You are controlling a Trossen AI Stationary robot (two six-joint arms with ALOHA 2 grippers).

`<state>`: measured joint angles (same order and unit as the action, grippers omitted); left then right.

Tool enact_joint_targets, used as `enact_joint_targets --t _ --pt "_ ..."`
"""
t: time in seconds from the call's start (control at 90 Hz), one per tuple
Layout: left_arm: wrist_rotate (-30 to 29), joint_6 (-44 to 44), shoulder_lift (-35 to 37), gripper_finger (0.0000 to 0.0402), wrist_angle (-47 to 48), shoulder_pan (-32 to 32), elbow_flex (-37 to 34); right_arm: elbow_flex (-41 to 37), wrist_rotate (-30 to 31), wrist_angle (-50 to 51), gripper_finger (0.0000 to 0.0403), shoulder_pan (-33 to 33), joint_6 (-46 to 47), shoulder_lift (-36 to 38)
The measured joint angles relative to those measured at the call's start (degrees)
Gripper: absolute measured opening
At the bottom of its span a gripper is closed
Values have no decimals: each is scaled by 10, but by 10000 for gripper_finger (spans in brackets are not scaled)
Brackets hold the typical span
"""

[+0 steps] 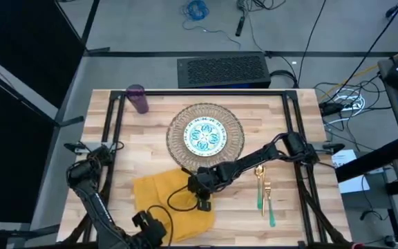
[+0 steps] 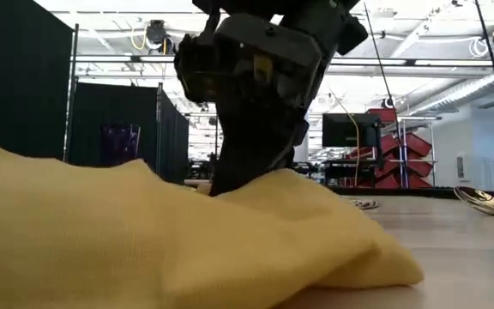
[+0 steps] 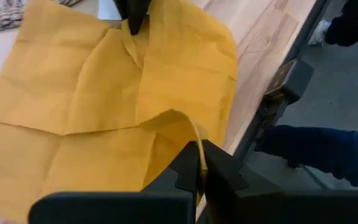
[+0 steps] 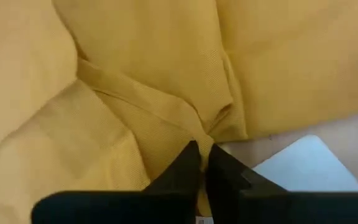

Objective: Set table place
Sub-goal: Fold the yellow table napkin

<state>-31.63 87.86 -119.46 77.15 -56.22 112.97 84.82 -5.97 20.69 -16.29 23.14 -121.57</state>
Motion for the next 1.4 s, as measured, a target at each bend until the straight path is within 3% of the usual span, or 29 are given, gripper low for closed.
enact_joint_targets --t 0.2,0.389,0.778,0.911,1.211,1.4 --pt "20 3 0 0 25 0 0 0 9 13 1 0 6 66" --pt "36 4 0 0 31 0 0 1 57 40 0 -3 1 120" --pt "36 19 0 0 29 -1 0 0 66 63 6 3 -14 36" --pt "42 19 0 0 28 -3 0 0 65 48 47 3 -29 27" --pt "44 19 0 0 29 -1 0 0 79 76 191 20 -24 73" --pt "44 19 0 0 29 -1 0 1 87 163 221 20 -15 80"
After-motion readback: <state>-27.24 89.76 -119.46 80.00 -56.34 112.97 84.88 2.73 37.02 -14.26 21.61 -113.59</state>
